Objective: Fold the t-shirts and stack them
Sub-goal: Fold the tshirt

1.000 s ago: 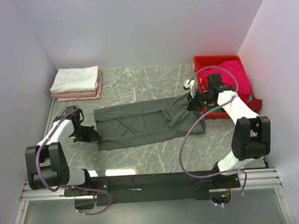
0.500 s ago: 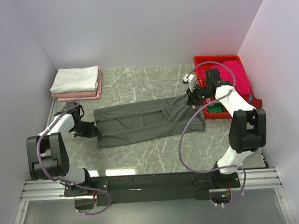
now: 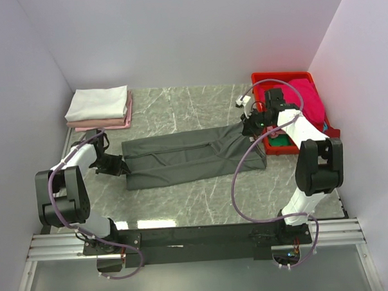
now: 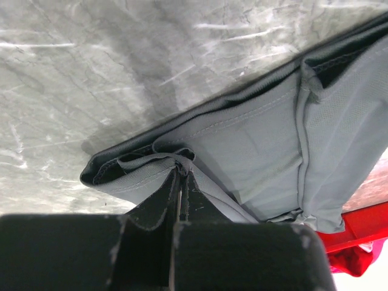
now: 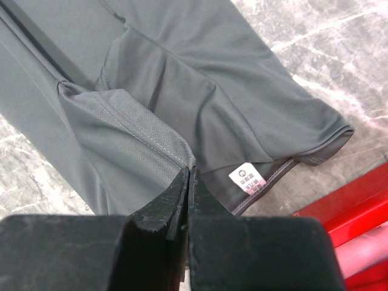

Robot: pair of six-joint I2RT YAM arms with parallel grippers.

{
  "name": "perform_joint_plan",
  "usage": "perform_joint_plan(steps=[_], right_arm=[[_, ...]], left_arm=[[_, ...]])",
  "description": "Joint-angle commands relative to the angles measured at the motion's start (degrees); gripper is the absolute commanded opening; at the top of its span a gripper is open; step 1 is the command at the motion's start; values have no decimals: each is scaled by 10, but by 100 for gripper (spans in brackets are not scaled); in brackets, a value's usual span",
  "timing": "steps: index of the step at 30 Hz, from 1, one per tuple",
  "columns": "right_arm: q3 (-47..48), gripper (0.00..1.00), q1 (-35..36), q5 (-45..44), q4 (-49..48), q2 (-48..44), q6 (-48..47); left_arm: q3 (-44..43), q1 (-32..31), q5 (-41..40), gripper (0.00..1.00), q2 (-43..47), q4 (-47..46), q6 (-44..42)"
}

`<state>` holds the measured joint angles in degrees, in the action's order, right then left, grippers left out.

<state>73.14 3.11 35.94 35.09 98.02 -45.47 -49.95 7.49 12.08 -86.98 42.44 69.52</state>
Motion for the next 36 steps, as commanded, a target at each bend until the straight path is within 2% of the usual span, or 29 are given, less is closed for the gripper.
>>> perform_joint_plan(steps=[1,28,36], right_arm=[[30,0,7,-9,-19,13,10],[48,0,29,-47,-18,46,16],[65,0,51,-66,-16,63,18]], left_arm=[[-20,3,-14,1,-8,-8,-17],[-48,3,-15,2,-54,-19,-61],[-51,3,36,7,-47,-36,-104]])
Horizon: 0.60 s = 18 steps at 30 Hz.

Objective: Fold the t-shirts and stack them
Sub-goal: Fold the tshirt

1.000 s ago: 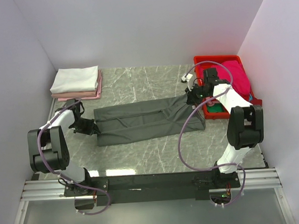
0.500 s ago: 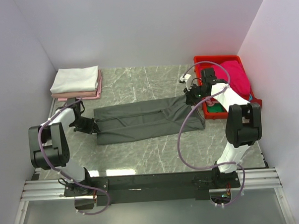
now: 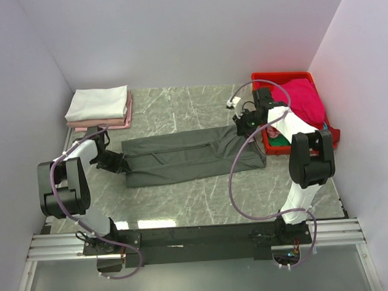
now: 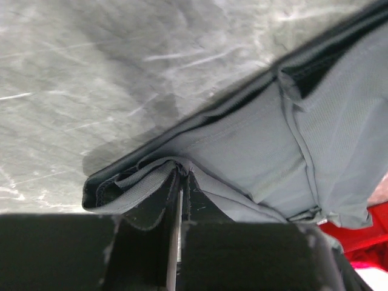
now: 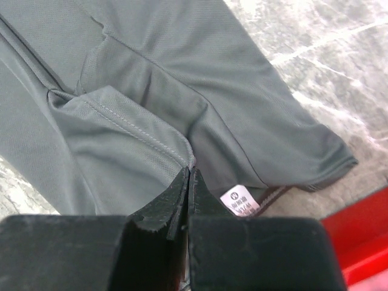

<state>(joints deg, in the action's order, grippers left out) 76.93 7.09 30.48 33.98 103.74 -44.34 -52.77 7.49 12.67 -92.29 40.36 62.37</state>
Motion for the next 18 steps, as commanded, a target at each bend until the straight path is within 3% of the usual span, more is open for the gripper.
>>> perform_joint_plan(steps=[1,5,9,18], right_arm=[[30,0,13,-12,-4,10,7],[40,0,20,-18,0,18,8],[47,0,28,-24,3,25,8],[60,0,32,-31,4,27,12]], left_arm=[[-23,3,35,7,9,-19,-37],[-13,5,66,21,27,-40,-52],[-5,11,83,29,52,-54,-59],[14,46,97,32,87,-48,-88]])
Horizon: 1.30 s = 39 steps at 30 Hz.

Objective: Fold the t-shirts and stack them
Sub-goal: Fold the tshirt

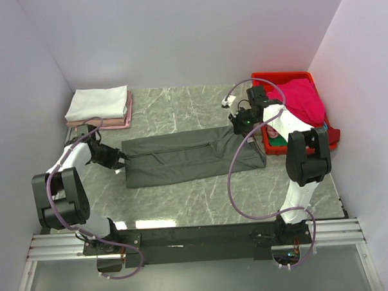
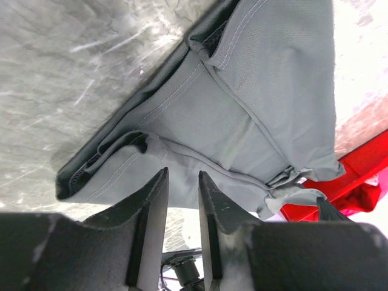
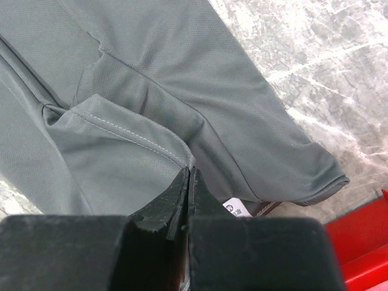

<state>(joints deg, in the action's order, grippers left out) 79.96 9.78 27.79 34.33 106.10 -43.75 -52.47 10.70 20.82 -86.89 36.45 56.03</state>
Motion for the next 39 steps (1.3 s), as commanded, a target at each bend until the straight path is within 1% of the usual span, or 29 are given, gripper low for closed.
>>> perform_joint_plan(steps=[1,3,4,6,7,10,14,20,22,24,26,31,35,39], right_arm=[[30,0,5,-4,0,3,6],[34,0,6,-3,3,3,6],[35,0,6,-3,5,4,6],[36,0,7,-4,5,4,6],[36,0,7,-4,6,3,6],[35,0,7,-4,6,-1,4],[35,0,7,-2,10,-4,1],[42,0,9,-7,16,-1,4],[42,0,9,-9,18,-2,4],[39,0,11,-10,17,-9,3],[29,0,11,-8,13,-16,2],[23,0,10,-5,21,-34,-3],[9,0,10,-5,24,-45,-6],[-9,0,11,-13,18,-55,-6]], left_arm=[[14,16,17,33,40,-12,-27],[22,23,29,36,65,-28,-44],[24,24,33,39,74,-35,-50],[26,25,47,43,109,-51,-76],[27,25,47,46,122,-63,-83],[19,25,42,48,168,-73,-124],[9,25,19,49,222,-67,-181],[11,25,-11,50,273,-67,-225],[11,24,-27,53,282,-69,-237],[1,25,-64,55,291,-64,-253],[3,25,-76,57,304,-67,-260],[32,25,-42,57,312,-81,-277],[52,25,-37,57,321,-78,-303],[64,25,-18,57,340,-94,-303]])
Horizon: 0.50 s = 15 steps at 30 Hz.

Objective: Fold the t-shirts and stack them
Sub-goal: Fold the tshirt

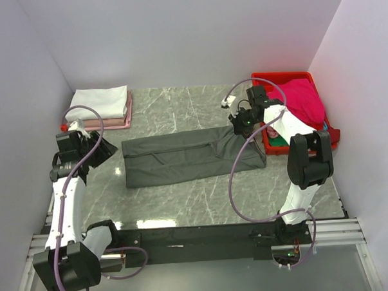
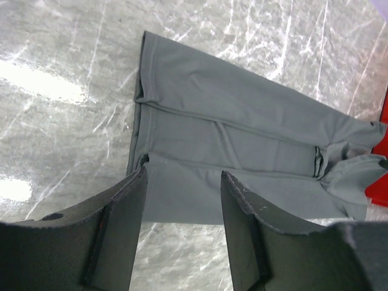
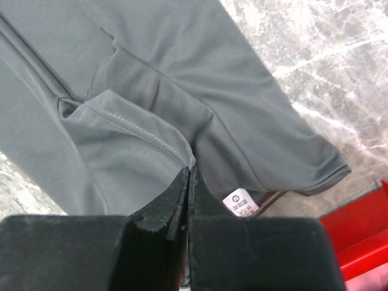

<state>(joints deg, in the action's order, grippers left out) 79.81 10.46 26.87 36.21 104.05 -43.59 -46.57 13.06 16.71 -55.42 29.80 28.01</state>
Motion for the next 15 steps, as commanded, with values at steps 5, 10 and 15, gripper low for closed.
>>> perform_joint_plan(steps=[5,10,15], right_arm=[[-18,0,5,-2,-10,-39,-3],[-12,0,6,-1,-13,-32,4],[-17,0,7,5,-16,-33,-1]], left_arm=[[22,1,38,57,44,-42,-20],[25,1,37,57,54,-48,-18],[28,1,35,57,55,-48,-17]])
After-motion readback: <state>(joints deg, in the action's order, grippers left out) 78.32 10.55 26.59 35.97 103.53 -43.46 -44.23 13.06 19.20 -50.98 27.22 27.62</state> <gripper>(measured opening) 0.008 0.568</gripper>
